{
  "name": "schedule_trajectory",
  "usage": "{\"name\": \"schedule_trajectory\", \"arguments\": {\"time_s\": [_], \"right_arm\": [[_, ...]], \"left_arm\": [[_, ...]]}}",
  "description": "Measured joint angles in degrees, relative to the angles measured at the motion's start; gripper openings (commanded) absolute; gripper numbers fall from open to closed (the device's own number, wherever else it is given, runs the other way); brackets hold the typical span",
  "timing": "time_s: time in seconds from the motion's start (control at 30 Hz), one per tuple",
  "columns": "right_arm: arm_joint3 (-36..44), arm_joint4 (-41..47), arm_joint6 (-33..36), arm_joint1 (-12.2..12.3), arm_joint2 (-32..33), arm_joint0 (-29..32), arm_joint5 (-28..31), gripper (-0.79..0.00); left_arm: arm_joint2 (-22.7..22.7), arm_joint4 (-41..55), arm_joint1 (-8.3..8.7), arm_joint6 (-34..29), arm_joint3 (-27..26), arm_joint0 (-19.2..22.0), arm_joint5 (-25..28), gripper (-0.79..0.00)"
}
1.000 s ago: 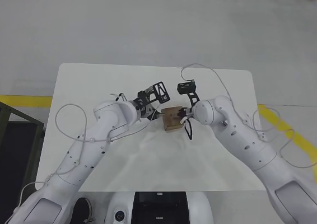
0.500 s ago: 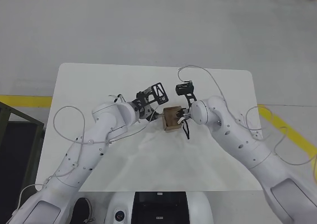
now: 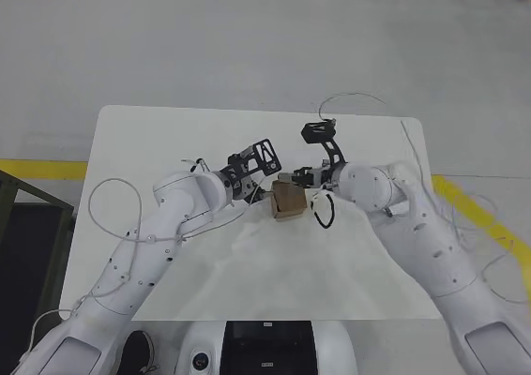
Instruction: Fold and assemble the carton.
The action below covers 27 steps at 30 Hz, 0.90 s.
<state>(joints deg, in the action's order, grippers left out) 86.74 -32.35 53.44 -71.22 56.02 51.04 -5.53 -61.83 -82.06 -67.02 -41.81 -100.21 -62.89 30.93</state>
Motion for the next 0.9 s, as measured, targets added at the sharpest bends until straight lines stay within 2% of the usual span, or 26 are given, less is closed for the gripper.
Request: {"name": "schedule_trajectory", "arguments": {"time_s": [0.13, 0.27, 0.47, 0.6, 0.8, 0.9], "right_arm": [[1.23, 4.97, -2.7, 1.26, 6.16, 3.8, 8.95, 0.0], [3.31, 5.6, -2.54, 2.06, 9.11, 5.66, 13.98, 0.0], [8.27, 6.59, -5.09, 3.15, 13.26, 9.17, 22.2, 0.0], [10.89, 4.43, -11.59, 3.84, 16.56, 12.66, 28.43, 0.0], [13.78, 0.87, -18.56, 4.53, 20.22, 17.01, 31.77, 0.0], [14.9, 1.35, -18.99, 4.73, 20.75, 18.4, 32.29, 0.0]], "left_arm": [[-1.68, 2.73, 0.2, 2.25, 0.01, -0.83, 0.61, 0.0], [-5.49, 6.28, 0.81, 5.77, -0.78, -2.29, 2.47, 0.0], [-14.45, 9.88, 2.32, 11.19, -3.95, -7.03, 5.73, 0.0], [-21.12, 12.77, 3.27, 15.38, -6.41, -10.97, 8.37, 0.0], [-29.51, 15.46, 4.32, 20.52, -10.23, -15.95, 11.45, 0.0], [-32.54, 17.98, 4.69, 22.86, -11.61, -18.33, 13.78, 0.0]]}}
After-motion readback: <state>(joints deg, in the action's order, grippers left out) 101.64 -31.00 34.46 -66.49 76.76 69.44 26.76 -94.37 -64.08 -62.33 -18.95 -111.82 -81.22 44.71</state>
